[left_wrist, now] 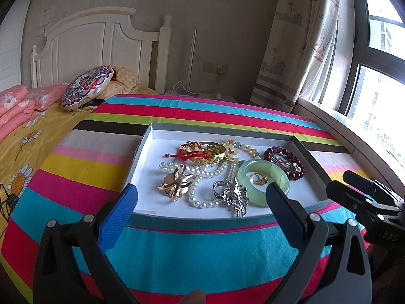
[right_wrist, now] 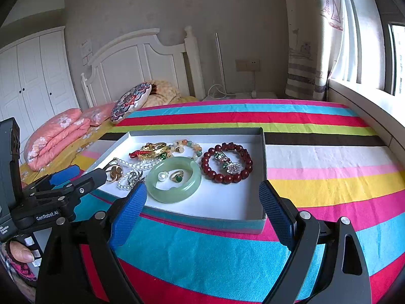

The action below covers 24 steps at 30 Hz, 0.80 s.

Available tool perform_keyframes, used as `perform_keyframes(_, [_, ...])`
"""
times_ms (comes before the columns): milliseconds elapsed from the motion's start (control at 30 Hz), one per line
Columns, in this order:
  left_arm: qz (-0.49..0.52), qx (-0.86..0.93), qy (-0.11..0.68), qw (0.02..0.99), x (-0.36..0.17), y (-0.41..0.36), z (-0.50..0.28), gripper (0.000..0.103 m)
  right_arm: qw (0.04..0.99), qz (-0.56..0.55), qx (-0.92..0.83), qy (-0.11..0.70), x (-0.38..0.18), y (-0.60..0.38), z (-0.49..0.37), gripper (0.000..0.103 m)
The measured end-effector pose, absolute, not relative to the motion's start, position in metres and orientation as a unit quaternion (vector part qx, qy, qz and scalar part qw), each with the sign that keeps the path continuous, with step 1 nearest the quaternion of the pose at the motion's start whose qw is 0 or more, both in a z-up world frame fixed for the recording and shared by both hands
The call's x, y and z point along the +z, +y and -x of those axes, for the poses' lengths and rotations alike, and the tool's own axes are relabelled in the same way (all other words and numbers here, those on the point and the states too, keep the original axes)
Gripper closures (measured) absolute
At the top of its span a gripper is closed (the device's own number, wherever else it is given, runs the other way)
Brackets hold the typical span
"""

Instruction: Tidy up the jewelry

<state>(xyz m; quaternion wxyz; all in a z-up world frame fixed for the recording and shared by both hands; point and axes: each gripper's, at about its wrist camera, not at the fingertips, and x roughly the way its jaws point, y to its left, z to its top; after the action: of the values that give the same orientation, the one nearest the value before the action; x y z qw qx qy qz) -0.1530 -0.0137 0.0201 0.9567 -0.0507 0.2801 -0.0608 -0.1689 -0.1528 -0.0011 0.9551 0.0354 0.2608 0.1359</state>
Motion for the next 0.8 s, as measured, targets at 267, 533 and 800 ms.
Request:
perform_keyframes(267, [0.051, -0.060, 0.279, 0.957, 0.020, -0.014, 0.153, 0.003, 0.955, -0.035, 0.136, 0.261, -0.001, -0.153, 0.169, 0.017])
perform_keyframes(533, [0.048, -0.064, 0.275, 0.958, 0.023, -0.015, 0.156, 0.003, 0.955, -0.035, 0.136, 0.261, -0.001, -0.153, 0.169, 0.017])
perform_keyframes(800, [-0.016, -0.047, 0.249, 0.967, 0.027, -0.034, 0.167, 0.003, 0.955, -0.032, 0.139, 0.259, 0.000, -0.150, 0.170, 0.017])
